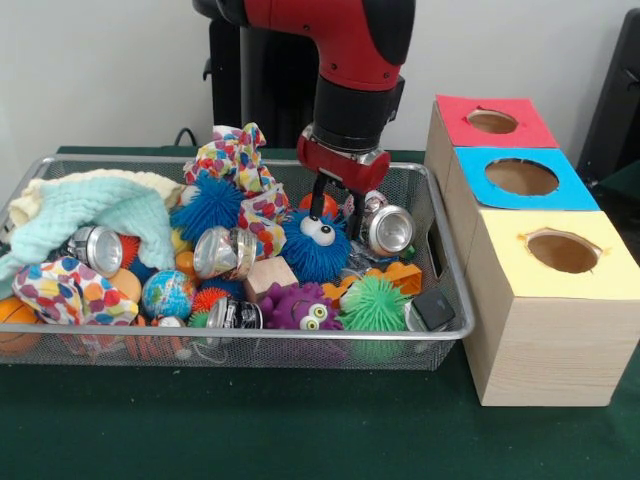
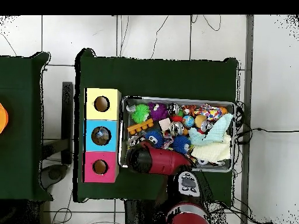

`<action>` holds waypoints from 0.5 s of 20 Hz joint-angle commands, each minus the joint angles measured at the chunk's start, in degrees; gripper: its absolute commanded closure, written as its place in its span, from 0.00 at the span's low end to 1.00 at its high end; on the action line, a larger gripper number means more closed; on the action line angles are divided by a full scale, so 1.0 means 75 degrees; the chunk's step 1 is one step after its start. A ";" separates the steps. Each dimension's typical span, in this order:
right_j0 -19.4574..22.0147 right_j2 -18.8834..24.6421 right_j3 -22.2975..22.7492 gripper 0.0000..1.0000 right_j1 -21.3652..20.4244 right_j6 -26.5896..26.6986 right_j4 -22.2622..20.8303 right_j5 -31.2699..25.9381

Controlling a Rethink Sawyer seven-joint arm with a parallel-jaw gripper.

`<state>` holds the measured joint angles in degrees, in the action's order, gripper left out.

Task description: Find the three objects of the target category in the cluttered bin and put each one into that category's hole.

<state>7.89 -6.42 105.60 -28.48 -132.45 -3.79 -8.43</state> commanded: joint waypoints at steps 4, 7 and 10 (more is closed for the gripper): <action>-0.0162 0.0552 0.0069 0.00 0.0156 -0.1219 0.0539 0.0112; -0.0136 0.0542 -0.0163 0.00 0.0367 -0.1130 0.0573 0.0197; -0.0108 0.0527 -0.0407 0.00 0.0584 -0.1053 0.0607 0.0270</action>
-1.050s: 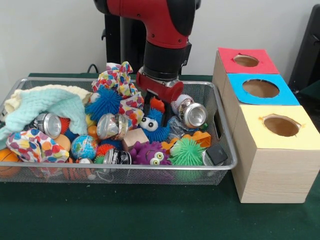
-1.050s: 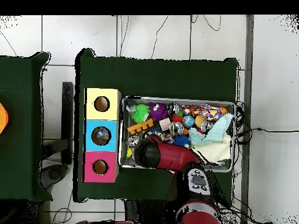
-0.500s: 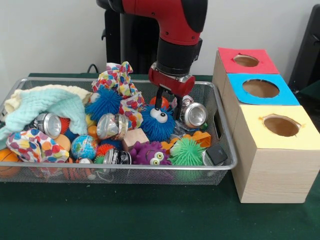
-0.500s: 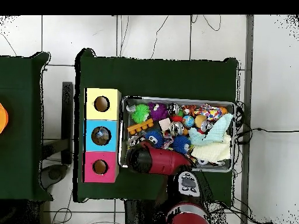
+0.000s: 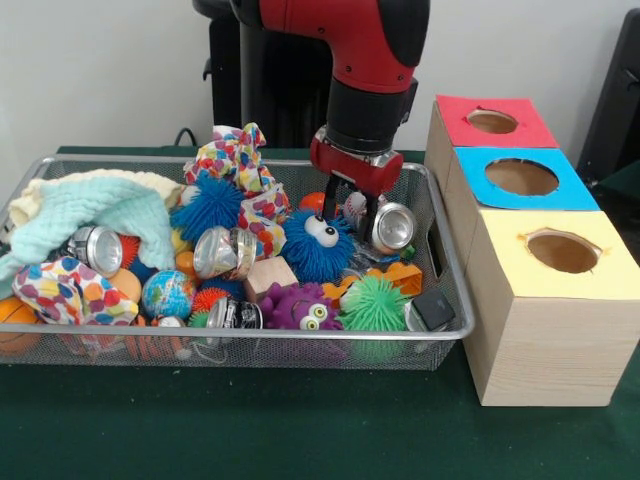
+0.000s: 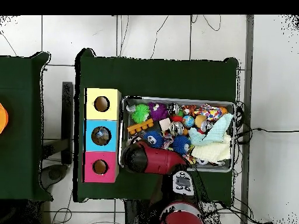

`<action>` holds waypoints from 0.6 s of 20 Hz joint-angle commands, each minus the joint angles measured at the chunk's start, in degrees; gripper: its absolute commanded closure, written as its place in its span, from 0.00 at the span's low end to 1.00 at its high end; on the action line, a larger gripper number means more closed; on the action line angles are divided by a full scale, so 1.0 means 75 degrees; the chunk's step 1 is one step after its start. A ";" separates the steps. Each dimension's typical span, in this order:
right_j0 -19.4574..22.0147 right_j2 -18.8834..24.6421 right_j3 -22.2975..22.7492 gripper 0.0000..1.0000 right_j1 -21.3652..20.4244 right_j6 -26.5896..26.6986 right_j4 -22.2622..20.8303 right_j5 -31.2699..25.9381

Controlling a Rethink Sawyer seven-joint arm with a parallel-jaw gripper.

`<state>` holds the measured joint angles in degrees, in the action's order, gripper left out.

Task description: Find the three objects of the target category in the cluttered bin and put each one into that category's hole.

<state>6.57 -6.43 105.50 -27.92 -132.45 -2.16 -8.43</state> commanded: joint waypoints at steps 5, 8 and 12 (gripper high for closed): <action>0.0140 0.0520 -0.0617 0.00 0.0673 -0.0923 0.0377 0.0271; 0.0064 0.0508 -0.0552 0.00 0.0607 -0.0997 0.0421 0.0247; -0.0135 0.0471 -0.0507 0.00 0.0494 -0.1143 0.0610 0.0106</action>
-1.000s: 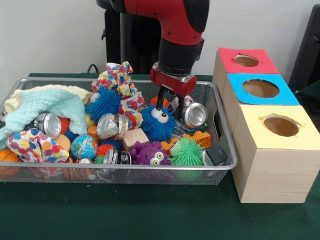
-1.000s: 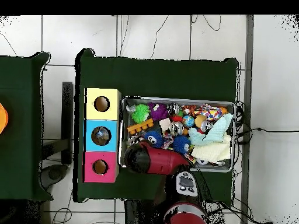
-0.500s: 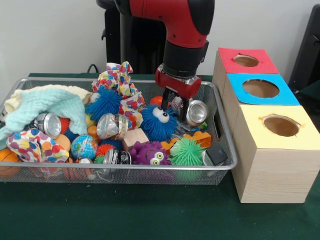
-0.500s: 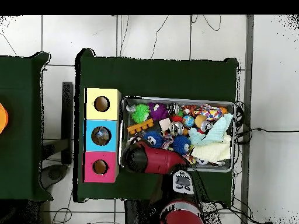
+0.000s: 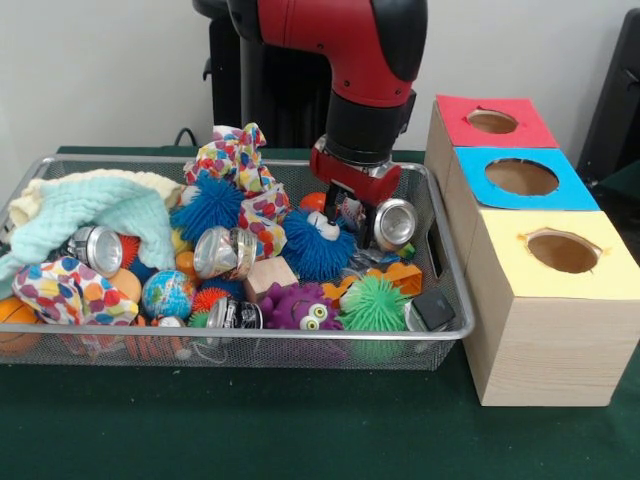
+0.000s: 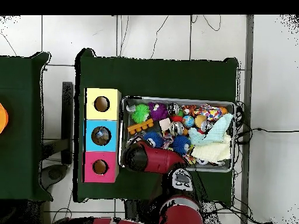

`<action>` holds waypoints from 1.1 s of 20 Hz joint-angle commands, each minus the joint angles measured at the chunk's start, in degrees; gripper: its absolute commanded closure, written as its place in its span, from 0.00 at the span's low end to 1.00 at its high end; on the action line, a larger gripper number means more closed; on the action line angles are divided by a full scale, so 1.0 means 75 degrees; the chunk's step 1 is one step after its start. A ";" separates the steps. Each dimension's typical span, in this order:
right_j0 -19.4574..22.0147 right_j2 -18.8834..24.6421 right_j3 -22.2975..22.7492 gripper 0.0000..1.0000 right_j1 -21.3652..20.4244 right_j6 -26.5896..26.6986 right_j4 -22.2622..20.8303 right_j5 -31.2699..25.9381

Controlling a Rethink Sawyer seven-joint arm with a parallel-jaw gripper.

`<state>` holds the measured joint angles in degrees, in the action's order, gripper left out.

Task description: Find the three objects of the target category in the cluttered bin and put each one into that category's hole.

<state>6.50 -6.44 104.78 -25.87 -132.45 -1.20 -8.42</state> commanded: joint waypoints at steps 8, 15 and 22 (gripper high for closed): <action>-0.0270 0.0552 -0.0304 0.00 -0.0124 -0.1222 0.0891 -0.0201; -0.0477 0.0468 -0.0551 0.00 -0.0080 -0.1198 0.1208 -0.0324; -0.0248 0.0411 -0.0912 0.00 0.0488 -0.0833 0.1105 0.0138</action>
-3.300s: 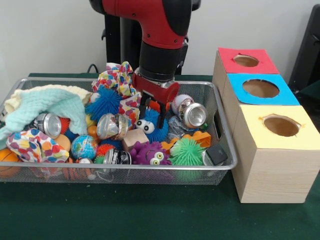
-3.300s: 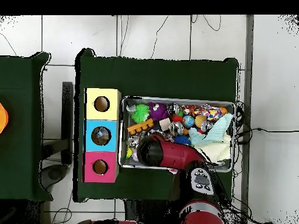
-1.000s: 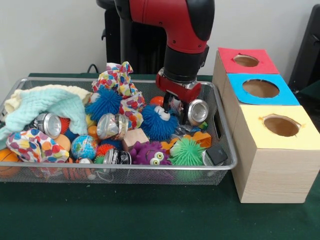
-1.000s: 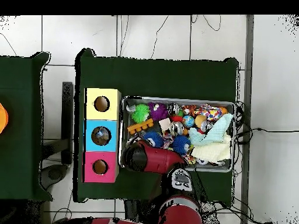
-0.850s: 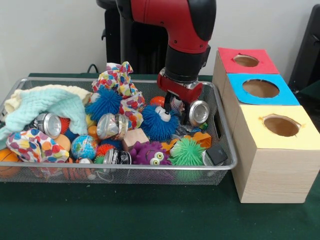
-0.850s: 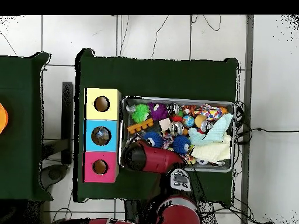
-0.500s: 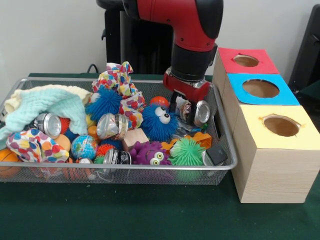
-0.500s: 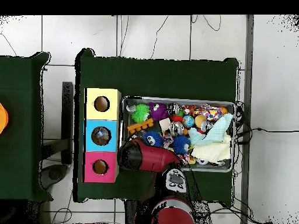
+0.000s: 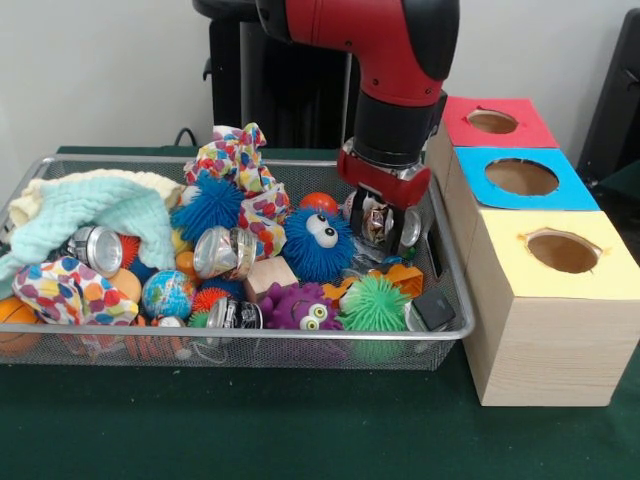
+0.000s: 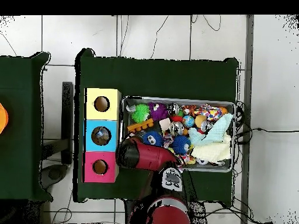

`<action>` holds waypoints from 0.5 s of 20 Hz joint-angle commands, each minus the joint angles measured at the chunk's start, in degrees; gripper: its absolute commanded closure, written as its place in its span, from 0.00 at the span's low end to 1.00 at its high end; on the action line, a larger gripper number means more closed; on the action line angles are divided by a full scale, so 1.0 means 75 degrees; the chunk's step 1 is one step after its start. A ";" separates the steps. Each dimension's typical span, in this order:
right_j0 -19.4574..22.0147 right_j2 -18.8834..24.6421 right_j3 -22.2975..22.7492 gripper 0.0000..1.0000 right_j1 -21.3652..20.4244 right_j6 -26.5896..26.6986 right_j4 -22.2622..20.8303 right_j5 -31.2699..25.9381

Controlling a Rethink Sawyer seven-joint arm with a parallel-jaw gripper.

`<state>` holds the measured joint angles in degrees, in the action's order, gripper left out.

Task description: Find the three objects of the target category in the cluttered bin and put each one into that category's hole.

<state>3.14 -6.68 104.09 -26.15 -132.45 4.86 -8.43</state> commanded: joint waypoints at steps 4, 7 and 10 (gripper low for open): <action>0.0368 0.0510 -0.0842 0.00 0.0648 -0.0746 0.0205 0.0204; 0.0409 0.0471 -0.0870 0.00 0.0655 -0.0692 0.0165 0.0145; 0.0410 0.0458 -0.0871 0.00 0.0644 -0.0676 0.0146 0.0105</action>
<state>4.34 -6.68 102.92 -24.43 -132.45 4.86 -8.45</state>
